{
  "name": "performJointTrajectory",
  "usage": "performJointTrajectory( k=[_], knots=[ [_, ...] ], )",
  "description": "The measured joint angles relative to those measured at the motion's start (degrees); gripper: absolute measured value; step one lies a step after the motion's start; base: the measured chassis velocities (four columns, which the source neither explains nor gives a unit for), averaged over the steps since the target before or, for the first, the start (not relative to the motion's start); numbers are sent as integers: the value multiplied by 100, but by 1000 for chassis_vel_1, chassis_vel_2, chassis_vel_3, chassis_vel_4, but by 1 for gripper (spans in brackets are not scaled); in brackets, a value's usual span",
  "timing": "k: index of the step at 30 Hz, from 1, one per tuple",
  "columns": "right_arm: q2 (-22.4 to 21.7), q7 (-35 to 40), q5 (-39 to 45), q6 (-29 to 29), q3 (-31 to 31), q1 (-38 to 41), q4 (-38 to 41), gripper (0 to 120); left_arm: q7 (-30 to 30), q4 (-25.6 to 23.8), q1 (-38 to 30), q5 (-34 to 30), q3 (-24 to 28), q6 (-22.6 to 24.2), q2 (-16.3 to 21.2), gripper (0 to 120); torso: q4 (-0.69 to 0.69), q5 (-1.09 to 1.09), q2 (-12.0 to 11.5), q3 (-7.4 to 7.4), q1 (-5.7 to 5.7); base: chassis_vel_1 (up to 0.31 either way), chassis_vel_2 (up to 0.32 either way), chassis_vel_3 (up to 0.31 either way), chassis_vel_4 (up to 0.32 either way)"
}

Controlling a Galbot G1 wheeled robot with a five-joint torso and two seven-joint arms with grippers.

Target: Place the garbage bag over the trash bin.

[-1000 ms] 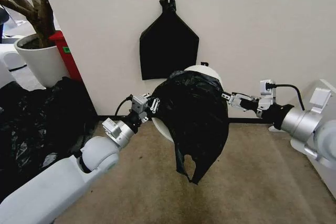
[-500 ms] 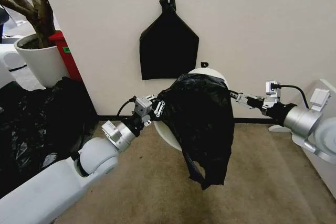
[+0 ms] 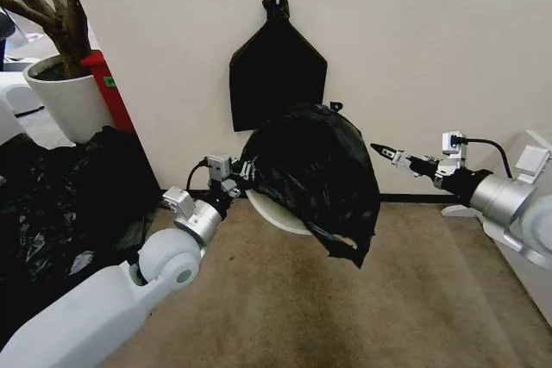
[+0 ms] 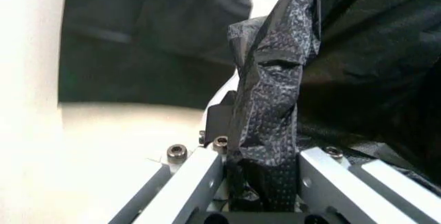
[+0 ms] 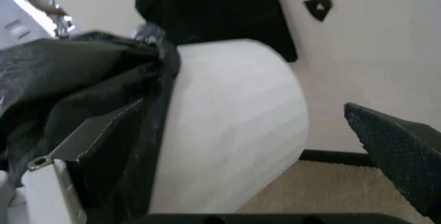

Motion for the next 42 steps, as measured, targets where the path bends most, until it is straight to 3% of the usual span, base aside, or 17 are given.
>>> performJointTrajectory(
  k=[5,7,12,19,31,37,42],
  knots=[
    [181,576,502,119,141,92,118,100,-327,-11,128,-504,-144,62,-71,0,0,0,0,0,0,0,0,0,0],
    [390,1698,1256,158,316,92,583,100,-535,18,171,-725,-219,75,-139,0,0,-2,0,0,0,0,0,0,0],
    [730,3704,2480,532,412,165,1463,100,-775,220,148,-692,-257,59,-241,0,0,-3,0,0,0,0,0,0,0],
    [991,4759,2953,663,66,162,2049,100,-839,326,34,-337,-143,6,-316,0,0,-1,0,0,0,0,0,0,0],
    [1427,5648,3219,672,-225,-105,2073,100,-853,377,-72,-8,-49,-33,-437,0,1,-1,0,0,0,0,0,0,0],
    [1440,5364,3166,796,7,-75,2064,100,-843,519,-119,247,21,-35,-497,0,-1,0,0,0,0,0,0,0,0],
    [1274,4769,2593,750,-46,-52,2058,100,-924,648,-158,463,113,-17,-580,0,0,-1,0,0,0,0,0,0,0]
  ],
)
